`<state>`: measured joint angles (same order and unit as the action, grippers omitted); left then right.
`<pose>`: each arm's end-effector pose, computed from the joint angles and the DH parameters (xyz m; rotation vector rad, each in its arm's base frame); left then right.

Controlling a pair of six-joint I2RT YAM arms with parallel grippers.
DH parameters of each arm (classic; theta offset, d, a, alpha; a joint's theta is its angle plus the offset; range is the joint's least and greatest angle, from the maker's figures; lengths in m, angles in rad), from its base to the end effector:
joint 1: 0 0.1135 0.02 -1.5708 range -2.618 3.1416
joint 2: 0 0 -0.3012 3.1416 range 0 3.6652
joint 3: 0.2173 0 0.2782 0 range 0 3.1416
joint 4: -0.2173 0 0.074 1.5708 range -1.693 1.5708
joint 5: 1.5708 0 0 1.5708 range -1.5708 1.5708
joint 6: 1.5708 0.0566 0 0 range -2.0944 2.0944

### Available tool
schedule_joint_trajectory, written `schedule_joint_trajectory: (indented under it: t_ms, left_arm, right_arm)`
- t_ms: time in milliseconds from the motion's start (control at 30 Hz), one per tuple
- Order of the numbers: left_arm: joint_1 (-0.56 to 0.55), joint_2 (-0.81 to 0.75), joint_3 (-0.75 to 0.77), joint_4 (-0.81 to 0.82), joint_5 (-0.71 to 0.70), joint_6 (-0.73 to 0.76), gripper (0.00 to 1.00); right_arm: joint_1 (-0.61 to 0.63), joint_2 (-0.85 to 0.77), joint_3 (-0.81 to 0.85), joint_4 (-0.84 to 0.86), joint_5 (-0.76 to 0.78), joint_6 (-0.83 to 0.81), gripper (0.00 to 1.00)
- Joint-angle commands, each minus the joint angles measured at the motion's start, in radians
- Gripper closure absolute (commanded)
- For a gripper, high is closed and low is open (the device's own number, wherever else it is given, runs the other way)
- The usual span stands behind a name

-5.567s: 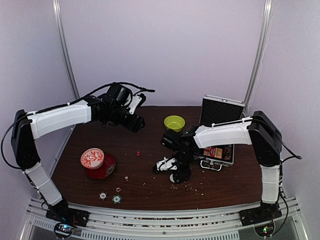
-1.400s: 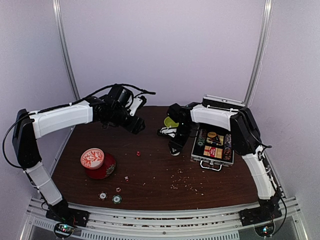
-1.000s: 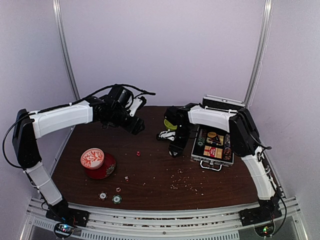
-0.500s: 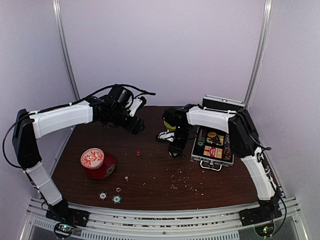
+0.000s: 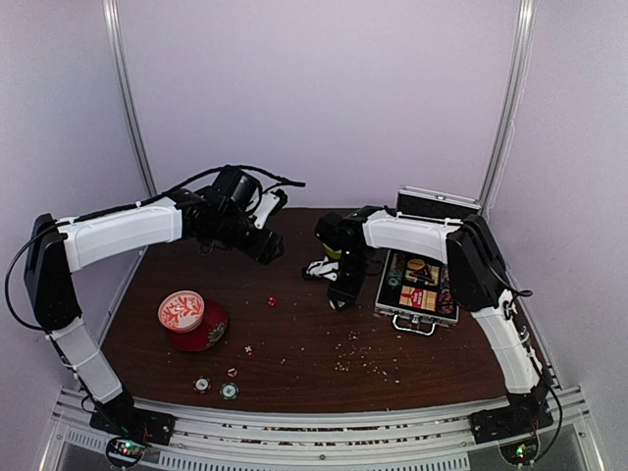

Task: Pack up texas hold em set

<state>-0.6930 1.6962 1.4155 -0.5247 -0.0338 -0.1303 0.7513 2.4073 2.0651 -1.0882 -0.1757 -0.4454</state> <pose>0.3288 -0.2705 0.3006 0.6519 2.3144 -0.3500 0.3863 0.3743 0.1522 -1.7141 2.4812 0.2948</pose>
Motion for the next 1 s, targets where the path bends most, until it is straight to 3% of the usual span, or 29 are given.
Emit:
schedule_joint_trajectory:
  t_ms: [0, 667, 833, 967]
  left_arm:
    - [0.000, 0.004, 0.021, 0.016, 0.014, 0.008, 0.34]
    - [0.001, 0.028, 0.025, 0.010, -0.008, 0.013, 0.34]
    - [0.002, 0.032, 0.026, 0.010, -0.015, 0.009, 0.34]
    - [0.003, 0.021, 0.026, 0.010, -0.034, -0.001, 0.34]
  right_arm:
    - [0.014, 0.064, -0.021, -0.020, -0.005, 0.003, 0.55]
    - [-0.015, -0.357, -0.296, 0.003, 0.011, -0.001, 0.56]
    - [-0.026, -0.326, -0.274, 0.051, 0.005, -0.017, 0.39]
    - [-0.022, -0.201, -0.127, 0.015, -0.028, -0.020, 0.33]
